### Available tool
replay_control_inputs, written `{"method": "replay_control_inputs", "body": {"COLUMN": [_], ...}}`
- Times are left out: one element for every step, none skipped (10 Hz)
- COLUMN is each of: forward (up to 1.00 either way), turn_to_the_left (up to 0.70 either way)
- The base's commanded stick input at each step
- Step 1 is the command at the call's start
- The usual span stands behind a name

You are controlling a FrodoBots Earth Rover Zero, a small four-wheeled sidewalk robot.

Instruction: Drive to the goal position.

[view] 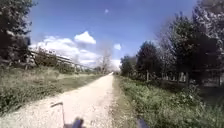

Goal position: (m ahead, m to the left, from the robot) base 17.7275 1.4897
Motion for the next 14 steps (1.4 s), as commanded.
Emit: {"method": "replay_control_inputs", "body": {"forward": [0.70, 0.70, 0.70, 0.70, 0.70, 0.70, 0.70, 0.70, 0.70, 0.70, 0.70, 0.70, 0.70, 0.70], "turn_to_the_left": [0.00, 0.00, 0.00, 0.00, 0.00, 0.00, 0.00, 0.00, 0.00, 0.00, 0.00, 0.00, 0.00, 0.00]}}
